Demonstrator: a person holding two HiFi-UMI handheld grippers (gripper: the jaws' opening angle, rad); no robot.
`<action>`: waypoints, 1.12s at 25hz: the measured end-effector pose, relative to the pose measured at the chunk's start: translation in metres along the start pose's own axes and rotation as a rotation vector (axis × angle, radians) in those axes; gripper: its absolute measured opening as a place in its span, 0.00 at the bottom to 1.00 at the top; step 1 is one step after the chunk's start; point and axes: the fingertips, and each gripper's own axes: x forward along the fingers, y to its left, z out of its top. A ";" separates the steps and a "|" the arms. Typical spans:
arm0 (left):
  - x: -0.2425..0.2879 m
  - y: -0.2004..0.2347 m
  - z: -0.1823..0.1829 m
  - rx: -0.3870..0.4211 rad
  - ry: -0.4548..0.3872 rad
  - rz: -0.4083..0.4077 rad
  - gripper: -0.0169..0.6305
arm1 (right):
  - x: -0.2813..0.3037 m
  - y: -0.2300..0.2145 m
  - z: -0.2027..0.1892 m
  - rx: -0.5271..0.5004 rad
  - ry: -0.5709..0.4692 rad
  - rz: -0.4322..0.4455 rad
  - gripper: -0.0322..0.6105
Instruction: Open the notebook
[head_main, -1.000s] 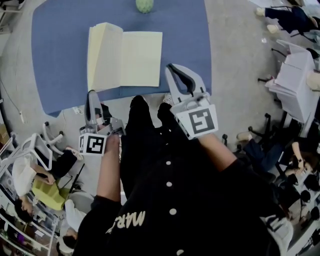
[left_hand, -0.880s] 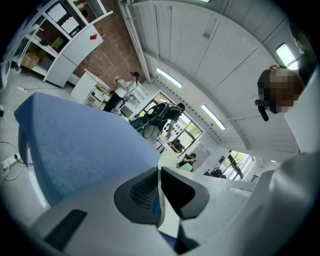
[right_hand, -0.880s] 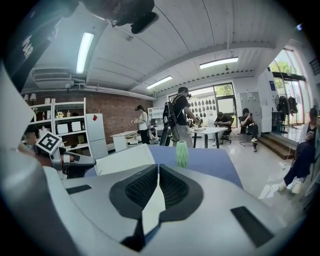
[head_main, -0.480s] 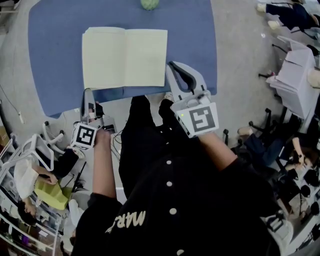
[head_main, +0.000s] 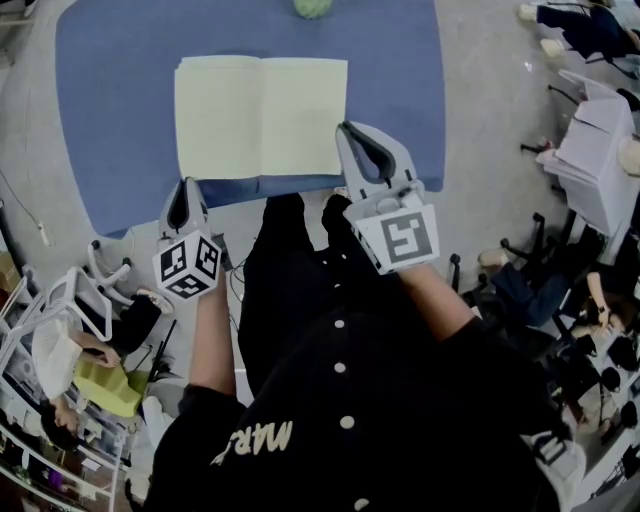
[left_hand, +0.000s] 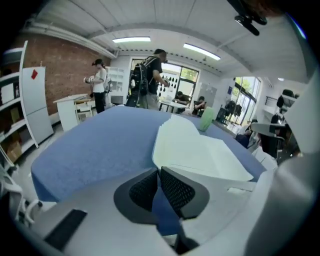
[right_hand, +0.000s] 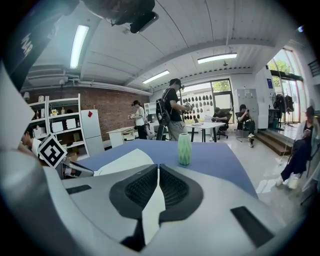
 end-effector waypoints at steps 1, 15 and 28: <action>0.001 0.000 -0.001 0.026 0.012 0.007 0.06 | 0.001 0.000 0.000 0.000 0.003 0.000 0.07; -0.007 0.028 -0.002 -0.023 -0.021 0.058 0.26 | 0.004 -0.001 0.006 -0.008 -0.003 0.006 0.07; -0.086 -0.060 0.119 0.202 -0.348 -0.069 0.05 | -0.048 0.003 0.088 -0.029 -0.139 -0.019 0.05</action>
